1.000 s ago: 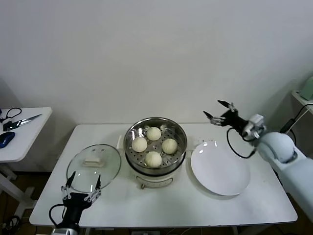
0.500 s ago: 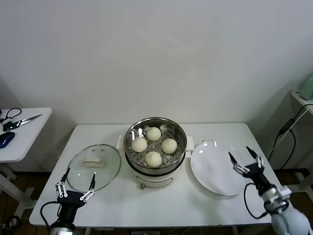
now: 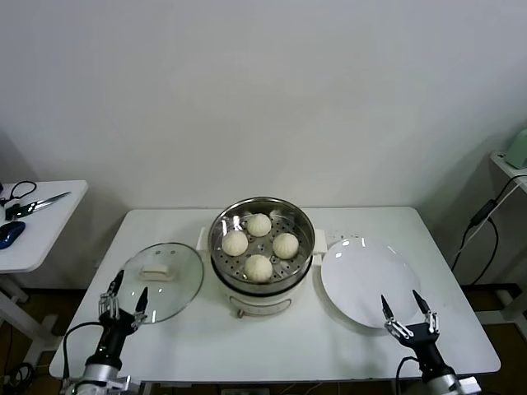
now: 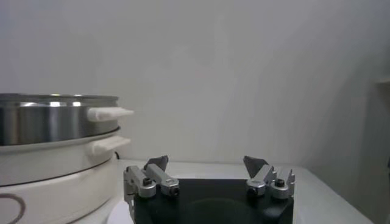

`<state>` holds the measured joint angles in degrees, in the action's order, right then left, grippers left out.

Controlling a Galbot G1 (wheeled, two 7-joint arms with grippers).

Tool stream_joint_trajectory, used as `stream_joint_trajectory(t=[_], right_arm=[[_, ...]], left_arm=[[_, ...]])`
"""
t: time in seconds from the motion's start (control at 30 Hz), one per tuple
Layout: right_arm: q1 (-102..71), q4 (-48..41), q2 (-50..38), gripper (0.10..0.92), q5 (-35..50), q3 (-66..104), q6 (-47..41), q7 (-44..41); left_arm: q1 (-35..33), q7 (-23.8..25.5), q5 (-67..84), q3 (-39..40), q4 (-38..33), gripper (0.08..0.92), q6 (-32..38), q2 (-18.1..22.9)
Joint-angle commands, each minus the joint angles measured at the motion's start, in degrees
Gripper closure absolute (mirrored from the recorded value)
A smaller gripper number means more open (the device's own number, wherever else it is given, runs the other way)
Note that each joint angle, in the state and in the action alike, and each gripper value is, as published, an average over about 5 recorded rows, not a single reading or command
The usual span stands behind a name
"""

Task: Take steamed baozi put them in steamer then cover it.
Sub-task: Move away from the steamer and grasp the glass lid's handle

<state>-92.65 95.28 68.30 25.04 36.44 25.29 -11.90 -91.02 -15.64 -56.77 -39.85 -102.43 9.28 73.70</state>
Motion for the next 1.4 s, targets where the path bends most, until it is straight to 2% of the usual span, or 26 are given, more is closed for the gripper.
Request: stream_joint_trajectory(t=[0.03,0.2,0.63,1.1,1.2,1.4], right_arm=[[-2.83,0.43,3.72,0.203,-1.54,0.45,3.00,0.41],[-3.40,1.04,4.07,0.203,-1.49,0.92,3.08,0.48],[-4.26,1.46,5.24,0.203,-1.45,1.18,3.29,0.97],[-4.91,3.61,5.99,0.203,-1.57,1.07,2.83,1.27],[-4.79,3.43,6.11,0.203,-1.35,0.86,2.80,1.52],[-4.46,3.46,6.55,0.203,-1.57,0.59,2.56,1.55]], left_arm=[[6.57,-3.25,-13.86,-0.25,11.52,0.177,0.17,-2.20],[11.98,-3.82,-15.32,0.40,18.88,0.177,-1.48,-1.80],[21.11,-5.05,-19.20,2.33,27.98,0.177,-3.00,-0.05],[25.81,-4.58,-18.91,3.60,30.91,0.177,-3.24,0.34],[26.38,-4.68,-19.10,3.67,31.95,0.209,-3.15,0.26],[26.57,-4.70,-19.30,3.40,33.15,0.371,-2.39,0.10]])
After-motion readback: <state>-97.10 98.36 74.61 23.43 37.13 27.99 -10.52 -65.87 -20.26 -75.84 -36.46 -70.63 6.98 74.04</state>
